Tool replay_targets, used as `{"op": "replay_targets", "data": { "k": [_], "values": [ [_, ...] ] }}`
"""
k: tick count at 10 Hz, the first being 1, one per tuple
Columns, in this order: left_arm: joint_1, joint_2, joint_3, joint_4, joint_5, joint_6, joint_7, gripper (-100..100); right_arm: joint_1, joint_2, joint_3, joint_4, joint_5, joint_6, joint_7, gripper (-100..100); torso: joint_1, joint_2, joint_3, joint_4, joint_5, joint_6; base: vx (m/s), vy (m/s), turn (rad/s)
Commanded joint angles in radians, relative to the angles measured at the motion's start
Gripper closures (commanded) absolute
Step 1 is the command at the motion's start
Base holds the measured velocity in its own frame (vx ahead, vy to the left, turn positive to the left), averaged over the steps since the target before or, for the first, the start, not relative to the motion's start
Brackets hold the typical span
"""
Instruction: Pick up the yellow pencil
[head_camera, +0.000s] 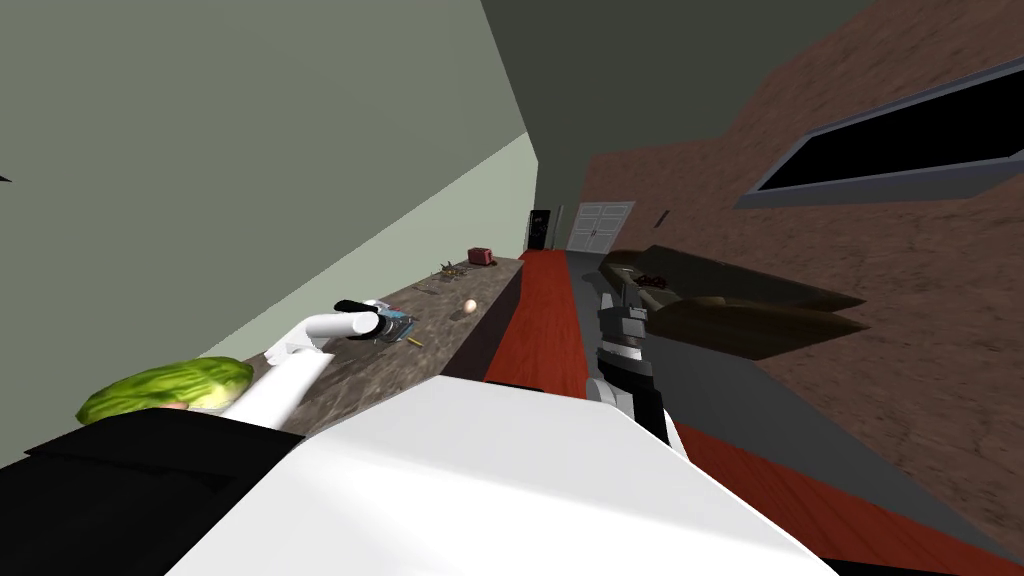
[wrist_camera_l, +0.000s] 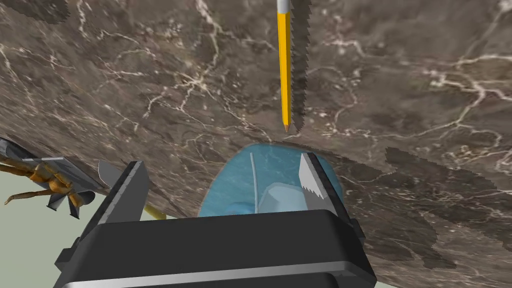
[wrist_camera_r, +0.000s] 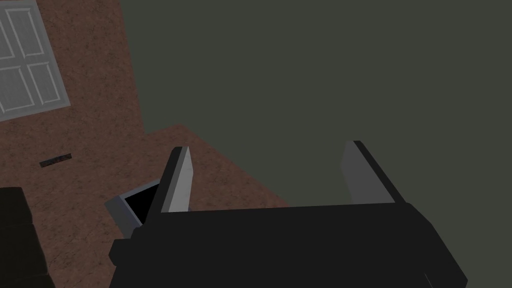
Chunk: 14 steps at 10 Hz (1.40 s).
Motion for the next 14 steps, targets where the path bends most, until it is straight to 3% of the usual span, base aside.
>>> {"op": "replay_targets", "data": {
  "k": [1, 9, 14],
  "values": [
    [0.000, 0.008, 0.002, 0.014, 0.011, 0.049, 0.001, -100, 0.000, 0.000, 0.000, 0.000, 0.000, 0.000, 0.000, 0, 0.000, 0.000, 0.000, 0.000, 0.000, 0.000, 0.038, 0.022, -0.050],
    [0.012, 0.057, -0.008, 0.135, 0.081, 0.260, 0.029, -100, 0.000, 0.000, 0.000, 0.000, 0.000, 0.000, 0.000, 0, -0.001, 0.000, 0.000, 0.000, 0.000, 0.000, 0.045, 0.019, -0.075],
    [0.030, 0.050, -0.031, 0.200, 0.108, 0.357, 0.046, -100, 0.000, 0.000, 0.000, 0.000, 0.000, 0.000, 0.000, 0, 0.000, 0.000, 0.000, 0.000, 0.000, 0.000, 0.043, 0.019, -0.044]
  ]
}}
